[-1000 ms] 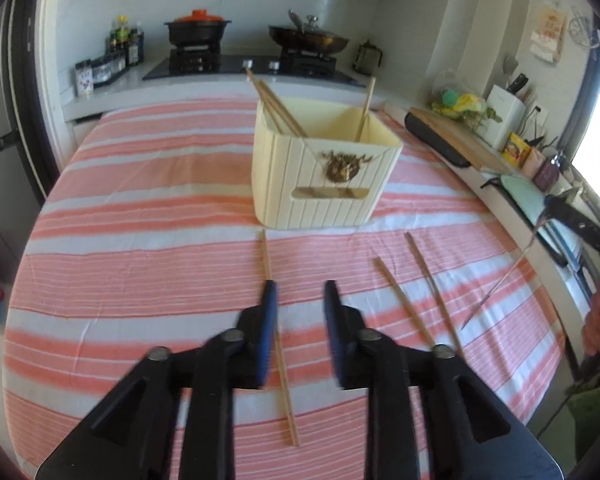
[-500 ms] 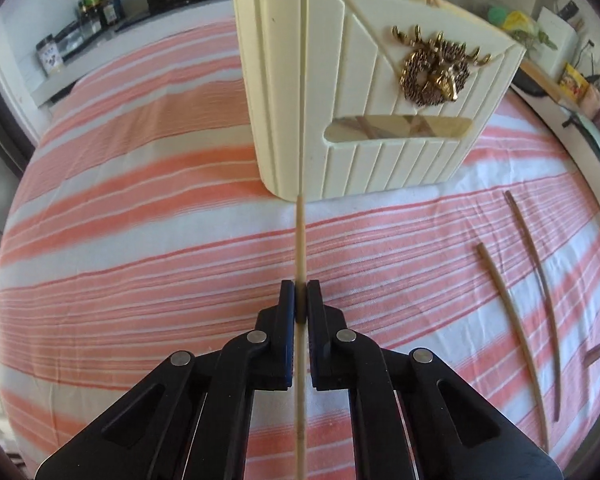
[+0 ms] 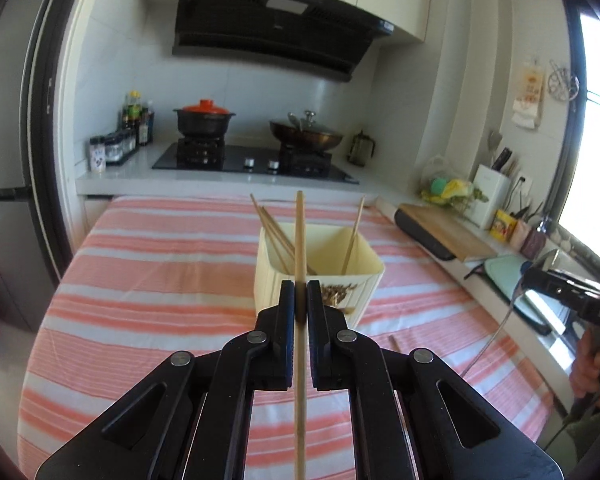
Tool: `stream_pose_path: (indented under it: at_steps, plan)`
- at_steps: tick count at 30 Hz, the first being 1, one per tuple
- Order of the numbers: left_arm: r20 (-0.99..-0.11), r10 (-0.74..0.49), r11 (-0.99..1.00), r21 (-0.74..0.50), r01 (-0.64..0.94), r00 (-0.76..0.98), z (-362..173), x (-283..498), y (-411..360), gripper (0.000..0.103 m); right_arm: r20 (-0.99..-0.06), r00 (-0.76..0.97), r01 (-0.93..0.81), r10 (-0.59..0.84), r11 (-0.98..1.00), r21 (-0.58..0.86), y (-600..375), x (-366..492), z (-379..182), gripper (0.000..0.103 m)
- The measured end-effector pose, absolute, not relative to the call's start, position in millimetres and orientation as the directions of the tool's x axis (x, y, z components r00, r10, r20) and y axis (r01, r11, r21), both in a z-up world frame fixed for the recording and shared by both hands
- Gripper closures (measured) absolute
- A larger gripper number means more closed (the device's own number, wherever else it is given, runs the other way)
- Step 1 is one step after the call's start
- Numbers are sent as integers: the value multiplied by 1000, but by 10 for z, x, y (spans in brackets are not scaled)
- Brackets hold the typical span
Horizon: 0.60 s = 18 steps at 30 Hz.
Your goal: Organize utensils
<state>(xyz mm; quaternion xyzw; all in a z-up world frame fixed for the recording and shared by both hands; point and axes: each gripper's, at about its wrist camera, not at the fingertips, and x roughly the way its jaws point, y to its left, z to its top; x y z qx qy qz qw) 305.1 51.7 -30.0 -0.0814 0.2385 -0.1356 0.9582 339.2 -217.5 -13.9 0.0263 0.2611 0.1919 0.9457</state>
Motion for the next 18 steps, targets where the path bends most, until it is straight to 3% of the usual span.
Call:
stream_pose_path:
  at_steps: [12,18]
  plan:
    - [-394,-299,942,-268,202,869,-391,3011,625,99,-488,791,-353,367,927,125,-2115,3378,-73,62]
    - [-363,-311,937,-275,218,878,-36,3066,597,99,-504,784,-351,362,928,121,-2072,3617,47,62]
